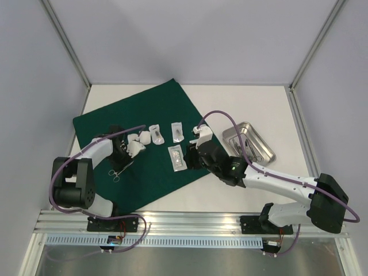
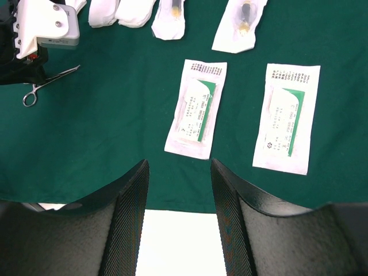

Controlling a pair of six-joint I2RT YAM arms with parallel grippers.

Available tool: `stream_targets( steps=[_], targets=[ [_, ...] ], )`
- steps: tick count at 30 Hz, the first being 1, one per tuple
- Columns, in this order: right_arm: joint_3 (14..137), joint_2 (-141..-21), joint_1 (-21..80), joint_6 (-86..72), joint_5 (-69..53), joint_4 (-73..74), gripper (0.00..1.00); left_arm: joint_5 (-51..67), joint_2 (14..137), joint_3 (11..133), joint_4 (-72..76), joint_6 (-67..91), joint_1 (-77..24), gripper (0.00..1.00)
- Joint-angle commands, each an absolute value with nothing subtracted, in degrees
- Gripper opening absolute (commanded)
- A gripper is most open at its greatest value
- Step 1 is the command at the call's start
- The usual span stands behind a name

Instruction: Prepare the surgical pack

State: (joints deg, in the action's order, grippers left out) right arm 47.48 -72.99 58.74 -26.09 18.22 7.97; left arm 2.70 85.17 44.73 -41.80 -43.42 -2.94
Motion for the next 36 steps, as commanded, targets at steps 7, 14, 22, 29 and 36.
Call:
stream_targets(
  steps=[7, 14, 22, 29, 36],
  targets=[
    [48.9, -71.6, 58.9, -26.9, 19.6, 8.3, 0.5, 1.7, 91.2, 44.6, -37.2, -45.4, -2.7, 0.19],
    [49.6, -71.0, 58.9, -26.4, 20.6, 9.7, 0.5, 4.0, 92.0, 46.6, -40.7, -44.5, -2.7, 0.0],
    [49.5, -70.3, 58.9, -27.8, 19.5, 9.6, 0.49, 7.9, 82.7, 48.8, -41.7, -36.5, -2.7, 0.0],
    [50.6, -72.4, 60.3, -29.4, 18.1, 6.6, 0.49, 8.9, 76.9, 52.2, -43.6, -29.6, -2.7, 0.0],
    [61.7, -84.0, 61.1, -30.5, 9.2, -8.5, 0.65, 12.6, 67.2, 63.4, -47.6, -19.3, -2.7, 0.0]
  ],
)
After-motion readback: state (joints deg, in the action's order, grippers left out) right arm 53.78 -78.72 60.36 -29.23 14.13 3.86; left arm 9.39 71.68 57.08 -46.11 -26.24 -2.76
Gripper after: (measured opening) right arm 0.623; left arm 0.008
